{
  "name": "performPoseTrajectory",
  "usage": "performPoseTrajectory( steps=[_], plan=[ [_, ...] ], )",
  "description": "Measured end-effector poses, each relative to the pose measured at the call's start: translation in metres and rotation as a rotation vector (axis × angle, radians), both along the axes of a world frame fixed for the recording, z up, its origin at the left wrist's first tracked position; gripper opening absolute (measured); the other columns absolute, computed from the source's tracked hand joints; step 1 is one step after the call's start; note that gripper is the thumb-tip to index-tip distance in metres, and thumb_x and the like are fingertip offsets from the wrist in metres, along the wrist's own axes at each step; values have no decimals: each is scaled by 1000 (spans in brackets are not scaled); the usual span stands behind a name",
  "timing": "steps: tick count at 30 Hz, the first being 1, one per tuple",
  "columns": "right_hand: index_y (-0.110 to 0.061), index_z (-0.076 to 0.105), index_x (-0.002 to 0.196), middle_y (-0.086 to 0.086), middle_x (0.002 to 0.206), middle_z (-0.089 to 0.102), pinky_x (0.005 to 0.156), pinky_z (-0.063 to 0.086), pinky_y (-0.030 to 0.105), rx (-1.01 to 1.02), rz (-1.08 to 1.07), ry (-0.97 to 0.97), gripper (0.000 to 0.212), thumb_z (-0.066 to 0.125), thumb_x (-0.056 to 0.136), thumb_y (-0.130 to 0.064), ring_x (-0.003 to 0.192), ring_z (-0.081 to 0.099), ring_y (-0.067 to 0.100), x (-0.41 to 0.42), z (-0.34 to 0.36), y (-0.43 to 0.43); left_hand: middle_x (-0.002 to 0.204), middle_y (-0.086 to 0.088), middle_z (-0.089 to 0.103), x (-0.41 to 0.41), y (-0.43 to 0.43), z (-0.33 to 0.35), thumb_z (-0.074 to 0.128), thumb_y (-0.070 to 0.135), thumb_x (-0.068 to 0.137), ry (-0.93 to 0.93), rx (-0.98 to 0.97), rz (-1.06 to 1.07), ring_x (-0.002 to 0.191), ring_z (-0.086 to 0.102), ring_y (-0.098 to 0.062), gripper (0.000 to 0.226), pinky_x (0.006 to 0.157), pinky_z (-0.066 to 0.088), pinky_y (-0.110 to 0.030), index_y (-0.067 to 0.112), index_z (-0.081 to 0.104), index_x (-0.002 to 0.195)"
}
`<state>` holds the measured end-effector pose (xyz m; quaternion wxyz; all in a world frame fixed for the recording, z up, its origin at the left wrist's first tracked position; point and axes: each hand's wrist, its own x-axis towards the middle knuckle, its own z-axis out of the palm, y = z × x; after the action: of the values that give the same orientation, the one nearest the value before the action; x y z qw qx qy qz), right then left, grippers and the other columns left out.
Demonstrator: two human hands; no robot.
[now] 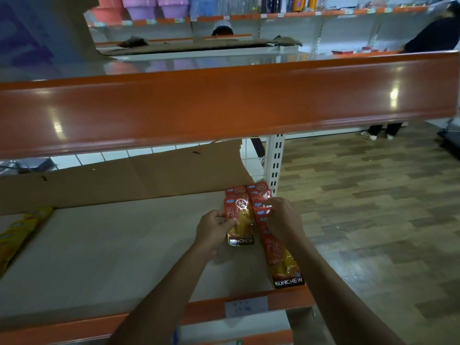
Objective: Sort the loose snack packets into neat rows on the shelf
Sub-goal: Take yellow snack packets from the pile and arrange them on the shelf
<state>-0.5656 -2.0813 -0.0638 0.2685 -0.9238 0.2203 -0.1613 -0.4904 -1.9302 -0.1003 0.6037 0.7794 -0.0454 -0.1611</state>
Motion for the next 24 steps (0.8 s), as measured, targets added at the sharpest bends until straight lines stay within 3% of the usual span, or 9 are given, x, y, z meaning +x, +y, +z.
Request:
performPoseTrajectory(
  steps=[4, 7, 13, 18, 24],
  plan=[
    [-13, 64, 118, 8, 122, 63, 92, 44, 34, 7, 9, 31, 34, 51, 88, -4, 112, 55, 27, -8, -6, -5, 91, 2, 65, -4, -7, 0, 75, 19, 81, -76, 74, 9, 85, 66, -16, 22, 76, 56, -33, 15, 61, 99],
    [-15, 61, 124, 7, 126, 62, 96, 45, 39, 10, 21, 30, 37, 48, 90, -4, 115, 54, 27, -10, -7, -6, 87, 4, 66, -6, -9, -1, 76, 19, 80, -132, 139, 30, 84, 65, -14, 23, 80, 56, -35, 14, 66, 101],
    [-10, 65, 109, 10, 115, 65, 88, 48, 37, 25, 47, 10, 23, 49, 92, -7, 104, 58, 27, -12, -11, -9, 94, 3, 70, -4, -12, -3, 75, 30, 79, -257, 330, 32, 84, 65, -12, 32, 83, 54, -35, 16, 66, 107],
    [-12, 62, 118, 9, 125, 61, 96, 42, 35, 22, 62, 39, 28, 50, 93, -9, 115, 53, 26, -12, -11, -11, 99, 2, 69, -7, -17, -3, 73, 35, 81, -293, 439, 32, 79, 60, -7, 37, 74, 48, -25, 16, 63, 111],
    [-12, 61, 119, 9, 127, 59, 100, 44, 39, 45, 73, 38, 29, 50, 93, -9, 118, 53, 26, -12, -12, -14, 112, -2, 66, -6, -19, -2, 68, 41, 84, -346, 530, 35, 97, 62, -15, 44, 79, 48, -27, 14, 61, 117]
  ],
)
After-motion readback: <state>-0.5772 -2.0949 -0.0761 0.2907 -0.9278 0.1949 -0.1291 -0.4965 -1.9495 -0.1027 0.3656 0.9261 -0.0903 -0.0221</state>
